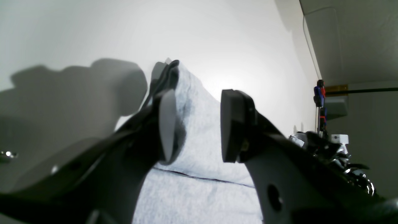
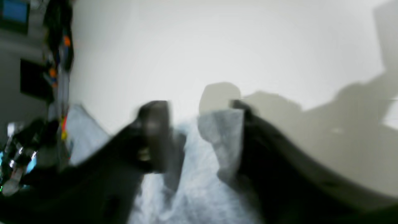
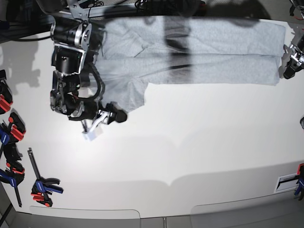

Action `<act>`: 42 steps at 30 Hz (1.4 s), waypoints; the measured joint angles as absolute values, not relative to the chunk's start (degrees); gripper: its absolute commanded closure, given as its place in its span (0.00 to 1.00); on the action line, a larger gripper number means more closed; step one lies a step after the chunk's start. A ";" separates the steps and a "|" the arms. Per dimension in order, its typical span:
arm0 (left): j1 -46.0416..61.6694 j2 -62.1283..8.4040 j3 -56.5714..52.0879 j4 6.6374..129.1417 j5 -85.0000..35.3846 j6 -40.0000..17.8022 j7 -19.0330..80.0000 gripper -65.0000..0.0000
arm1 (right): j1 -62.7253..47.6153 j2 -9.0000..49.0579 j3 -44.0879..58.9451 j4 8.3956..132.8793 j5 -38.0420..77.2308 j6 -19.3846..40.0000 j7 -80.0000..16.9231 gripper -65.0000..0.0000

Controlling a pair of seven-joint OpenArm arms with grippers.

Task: Fold the T-shirt properly
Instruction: 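Fold the sleeve end over the folded shirt with the right gripper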

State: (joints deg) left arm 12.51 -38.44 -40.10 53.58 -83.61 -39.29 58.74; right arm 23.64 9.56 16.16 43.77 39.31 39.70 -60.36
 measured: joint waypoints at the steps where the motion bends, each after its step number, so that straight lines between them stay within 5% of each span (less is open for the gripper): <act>1: 12.51 -38.44 -40.10 53.58 -83.61 -39.29 58.74 0.66 | 23.46 9.34 16.12 43.75 38.37 39.81 -60.47 1.00; 8: 12.53 -38.39 -40.10 53.58 -83.61 -39.31 58.76 0.66 | 22.55 9.39 16.51 47.48 46.96 39.64 -68.10 1.00; 16: 12.53 -38.41 -40.10 53.58 -83.61 -39.31 58.94 0.66 | 19.20 5.67 16.60 66.54 55.64 39.66 -80.64 1.00; 28: 12.56 -38.39 -40.10 53.63 -83.59 -39.31 58.98 0.66 | -5.10 -6.98 16.60 92.71 57.56 39.66 -81.08 1.00; 42: 12.51 -38.41 -40.10 53.63 -83.64 -39.29 58.96 0.66 | -21.85 -7.64 16.60 99.29 61.45 39.66 -80.64 1.00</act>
